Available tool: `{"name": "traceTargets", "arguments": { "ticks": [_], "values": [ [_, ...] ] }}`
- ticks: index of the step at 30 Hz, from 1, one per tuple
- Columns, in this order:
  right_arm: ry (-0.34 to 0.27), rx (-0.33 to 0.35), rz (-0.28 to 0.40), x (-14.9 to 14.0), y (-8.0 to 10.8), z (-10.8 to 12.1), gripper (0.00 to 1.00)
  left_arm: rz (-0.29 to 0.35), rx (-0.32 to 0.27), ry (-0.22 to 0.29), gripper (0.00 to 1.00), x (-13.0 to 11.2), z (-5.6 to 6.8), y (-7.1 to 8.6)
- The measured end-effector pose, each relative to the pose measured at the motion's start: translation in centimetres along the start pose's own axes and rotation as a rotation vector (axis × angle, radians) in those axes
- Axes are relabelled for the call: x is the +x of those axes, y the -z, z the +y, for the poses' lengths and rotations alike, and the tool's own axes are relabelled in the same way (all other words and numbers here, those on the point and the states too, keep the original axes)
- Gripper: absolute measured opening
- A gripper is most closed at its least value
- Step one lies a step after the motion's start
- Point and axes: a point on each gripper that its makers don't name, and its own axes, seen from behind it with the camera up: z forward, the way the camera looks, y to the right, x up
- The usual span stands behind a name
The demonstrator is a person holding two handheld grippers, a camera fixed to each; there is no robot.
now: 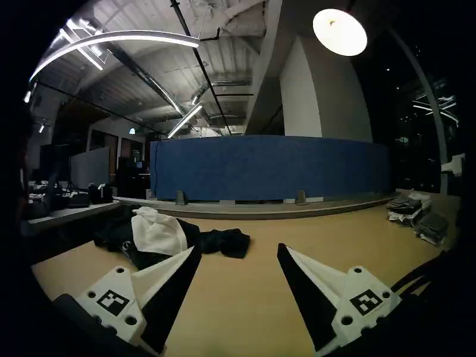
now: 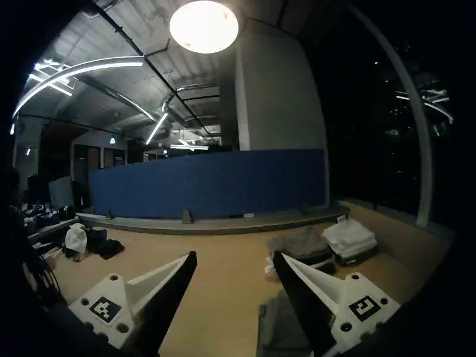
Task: Fold towel
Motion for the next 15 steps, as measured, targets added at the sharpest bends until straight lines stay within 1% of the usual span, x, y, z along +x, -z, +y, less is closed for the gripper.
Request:
{"name": "traceTargets", "arguments": {
  "ticks": [3,9,12,15],
  "values": [
    [-0.003,-0.014,0.006,-0.9,-0.1,0.9,1.0,0.0,0.0,0.0,0.95,0.0,0.0,0.0],
    [0.014,-0.021,0.038,-2.0,-0.4,1.9,1.0,0.0,0.0,0.0,0.95,0.0,0.0,0.1],
    [0.001,-0.022,0.049,-2.6,-0.9,2.0,1.0,0.0,0.0,0.0,0.95,0.1,0.0,0.1],
    [-0.018,-0.005,0.056,-3.3,-1.2,1.6,1.0,0.0,0.0,0.0,0.95,0.0,0.0,0.1]
  ]
}}
